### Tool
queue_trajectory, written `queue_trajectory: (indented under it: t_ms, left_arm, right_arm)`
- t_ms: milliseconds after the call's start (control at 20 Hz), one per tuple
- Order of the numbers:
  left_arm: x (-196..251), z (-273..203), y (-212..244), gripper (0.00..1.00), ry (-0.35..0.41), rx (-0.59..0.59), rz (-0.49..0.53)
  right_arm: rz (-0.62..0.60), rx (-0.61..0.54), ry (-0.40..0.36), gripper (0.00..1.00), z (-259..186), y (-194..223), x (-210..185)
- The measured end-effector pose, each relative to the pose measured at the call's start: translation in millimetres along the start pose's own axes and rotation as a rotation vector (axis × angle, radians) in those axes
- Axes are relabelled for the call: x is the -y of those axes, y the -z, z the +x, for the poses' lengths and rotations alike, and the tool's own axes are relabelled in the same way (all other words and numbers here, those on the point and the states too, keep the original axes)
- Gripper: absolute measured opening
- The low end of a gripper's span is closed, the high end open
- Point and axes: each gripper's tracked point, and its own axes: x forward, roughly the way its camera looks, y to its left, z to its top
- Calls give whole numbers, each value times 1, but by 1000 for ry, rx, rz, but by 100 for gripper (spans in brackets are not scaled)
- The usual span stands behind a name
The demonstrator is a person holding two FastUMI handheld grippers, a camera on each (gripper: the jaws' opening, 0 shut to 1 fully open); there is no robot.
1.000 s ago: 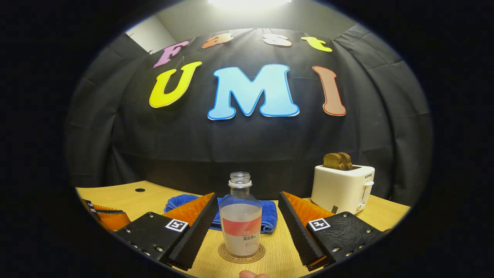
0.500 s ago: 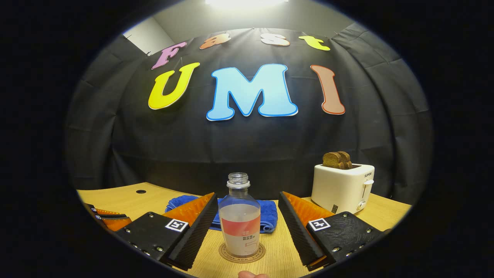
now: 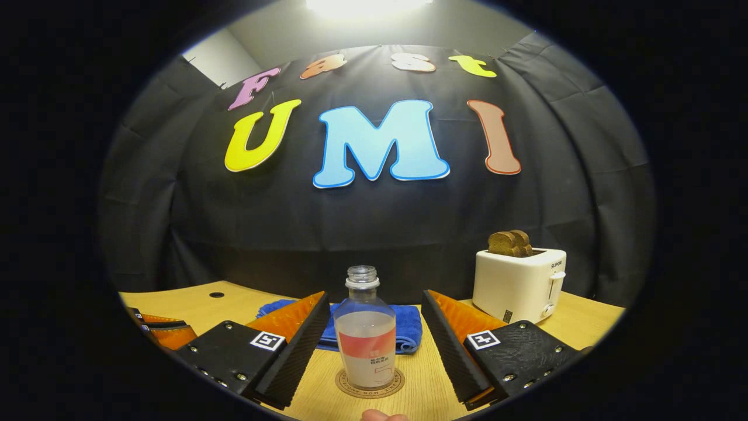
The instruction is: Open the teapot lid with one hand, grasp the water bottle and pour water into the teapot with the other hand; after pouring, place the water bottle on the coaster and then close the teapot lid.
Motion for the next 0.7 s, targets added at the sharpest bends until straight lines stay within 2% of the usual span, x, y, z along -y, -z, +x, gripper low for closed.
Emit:
queue_trajectory:
  t_ms: [250, 350, 450, 550, 700]
  left_arm:
    - [6, -34, 3, 19, 2, 15, -25]
    - [8, -48, 10, 17, 7, 2, -29]
    - [6, -63, 10, 19, 1, 0, -28]
    - [6, -80, 8, 16, 2, 2, -33]
    - [5, -104, 11, 19, -3, -3, -30]
  right_arm:
    - [19, 4, 2, 97, -40, -4, -5]
    - [31, 8, 0, 98, -65, -5, -8]
    - [38, 16, 5, 97, -92, -7, -10]
    - [33, 19, 4, 97, -116, -6, -15]
    - [15, 11, 0, 97, -152, -2, -24]
